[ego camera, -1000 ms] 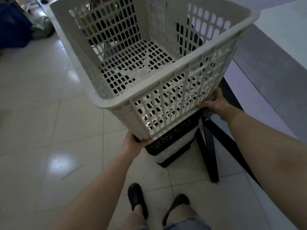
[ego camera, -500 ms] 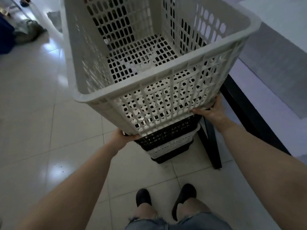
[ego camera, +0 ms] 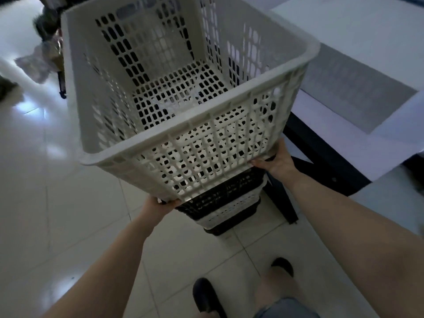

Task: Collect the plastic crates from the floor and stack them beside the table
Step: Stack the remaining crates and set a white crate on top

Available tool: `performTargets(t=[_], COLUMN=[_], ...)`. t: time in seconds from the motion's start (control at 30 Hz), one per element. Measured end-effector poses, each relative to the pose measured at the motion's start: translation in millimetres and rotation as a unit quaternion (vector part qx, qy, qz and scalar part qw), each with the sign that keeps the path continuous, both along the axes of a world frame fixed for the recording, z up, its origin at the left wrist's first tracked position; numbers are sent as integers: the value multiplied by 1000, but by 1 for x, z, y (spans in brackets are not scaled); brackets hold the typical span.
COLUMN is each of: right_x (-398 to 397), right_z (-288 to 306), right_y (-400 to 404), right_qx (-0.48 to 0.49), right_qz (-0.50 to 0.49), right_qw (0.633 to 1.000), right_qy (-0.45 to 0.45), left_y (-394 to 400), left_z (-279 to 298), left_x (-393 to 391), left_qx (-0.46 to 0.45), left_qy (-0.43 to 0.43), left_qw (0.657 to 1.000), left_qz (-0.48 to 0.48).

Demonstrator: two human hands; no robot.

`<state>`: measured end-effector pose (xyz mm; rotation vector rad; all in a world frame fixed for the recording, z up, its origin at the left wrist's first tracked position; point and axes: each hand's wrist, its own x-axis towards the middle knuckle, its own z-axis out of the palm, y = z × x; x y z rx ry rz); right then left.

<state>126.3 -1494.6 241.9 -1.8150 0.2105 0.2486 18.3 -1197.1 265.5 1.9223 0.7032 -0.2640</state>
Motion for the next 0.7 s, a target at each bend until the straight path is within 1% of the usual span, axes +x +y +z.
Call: performTargets(t=[0.07,0.17,0.2,0.27,0.3,0.33,0.4,0.5,0.6,0.7], right_x=[-1,4,8,16,19,19,16,12,15,18], right_z=[-1,0,0,-2,-5,-6,-10,-19,-17,-11], right_y=[-3,-1,2,8,9,10,7,0,-8,-14], right_qx=[4,34,56,110,120,111,61,52,60,42], right_qz=[16,16,10,-14,-18,-15,4,18,38,44], right_qw=[1000,999,998,990,988,989,996,997,996,997], right_qy=[-7,5,22,82,97,96,71,48,55,50], left_y=[-6,-21,-27,-38,-43,-48,-57,-66,-71,-77], left_z=[-1,2,1,-1,-3,-4,-7,-10,-8,-6], left_x=[-2,-4,-4,-8,-8,-7,-6,-5,-5,-6], left_qx=[0,-60,-74,-71,-68,-67,-61,-57,-38,-33], left_qy=[8,19,18,9,0,-5,-15,-18,2,1], left_qw=[999,991,986,981,977,972,963,958,965,966], left_qz=[33,120,146,182,200,224,260,280,259,256])
